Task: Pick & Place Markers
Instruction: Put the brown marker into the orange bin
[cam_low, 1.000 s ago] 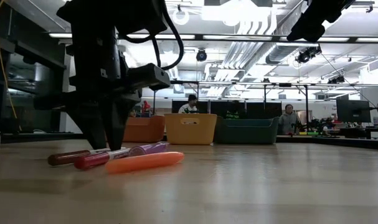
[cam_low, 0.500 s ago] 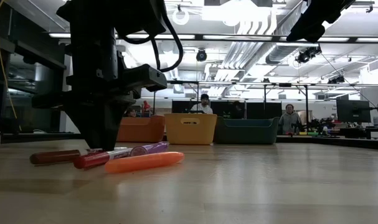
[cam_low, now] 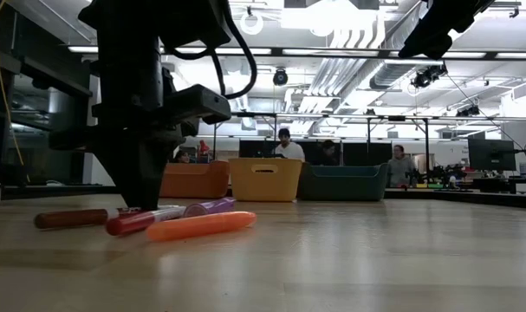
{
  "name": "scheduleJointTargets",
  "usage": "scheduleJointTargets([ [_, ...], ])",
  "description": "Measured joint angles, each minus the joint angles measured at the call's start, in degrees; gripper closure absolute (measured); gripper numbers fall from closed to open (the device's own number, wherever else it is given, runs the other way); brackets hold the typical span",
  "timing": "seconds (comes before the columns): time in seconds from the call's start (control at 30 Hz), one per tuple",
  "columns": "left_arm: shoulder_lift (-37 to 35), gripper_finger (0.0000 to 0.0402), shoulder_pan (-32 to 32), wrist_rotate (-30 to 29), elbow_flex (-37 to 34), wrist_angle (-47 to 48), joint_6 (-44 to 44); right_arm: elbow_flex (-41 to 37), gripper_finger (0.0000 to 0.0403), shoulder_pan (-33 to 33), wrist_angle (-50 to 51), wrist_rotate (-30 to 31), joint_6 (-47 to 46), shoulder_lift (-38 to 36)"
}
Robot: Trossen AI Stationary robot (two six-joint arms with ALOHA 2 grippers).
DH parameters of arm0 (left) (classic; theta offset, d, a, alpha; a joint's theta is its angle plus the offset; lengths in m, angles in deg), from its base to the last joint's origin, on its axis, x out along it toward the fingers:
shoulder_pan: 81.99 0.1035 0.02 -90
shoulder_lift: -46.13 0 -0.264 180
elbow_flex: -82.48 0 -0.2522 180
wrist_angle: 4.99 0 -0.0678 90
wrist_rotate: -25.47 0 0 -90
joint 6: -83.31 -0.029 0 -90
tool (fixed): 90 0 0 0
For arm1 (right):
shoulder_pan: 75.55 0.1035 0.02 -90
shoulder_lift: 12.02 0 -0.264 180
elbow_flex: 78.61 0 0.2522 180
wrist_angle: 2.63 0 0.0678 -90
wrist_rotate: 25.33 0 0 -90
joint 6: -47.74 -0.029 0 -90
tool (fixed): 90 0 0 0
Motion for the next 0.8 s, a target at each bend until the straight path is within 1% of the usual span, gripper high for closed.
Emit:
scheduleJointTargets([
  [0.2, 0.2, 0.0387, 0.0, 0.1, 2.6, 2.8, -3.5, 0.0, 0.0269, 0.0, 0.0, 0.0, 0.0, 0.0],
  [0.27, 0.5, 0.0387, 0.1, -0.1, 4.4, 6.3, -4.7, 0.0, 0.0269, 0.0, 0.0, 0.0, 0.0, 0.0],
  [0.37, 0.4, 0.0399, 0.6, -0.6, 7.7, 11.4, -7.0, 0.0, 0.0269, 0.0, 0.0, 0.2, 0.0, 0.0],
  [0.5, 0.3, 0.0397, 1.6, -2.3, 10.4, 16.7, -10.1, 0.0, 0.0269, 0.0, 0.0, 0.2, 0.0, 0.0],
  [0.7, 0.3, 0.0398, 2.9, -2.6, 12.6, 17.3, -12.9, 0.0, 0.0269, 0.0, 0.0, 0.2, -0.4, 0.0],
  [0.8, 0.2, 0.0399, 3.0, -0.6, 13.0, 16.4, -14.3, 0.0, 0.0269, 0.0, 0.0, 0.2, -0.4, 0.0],
])
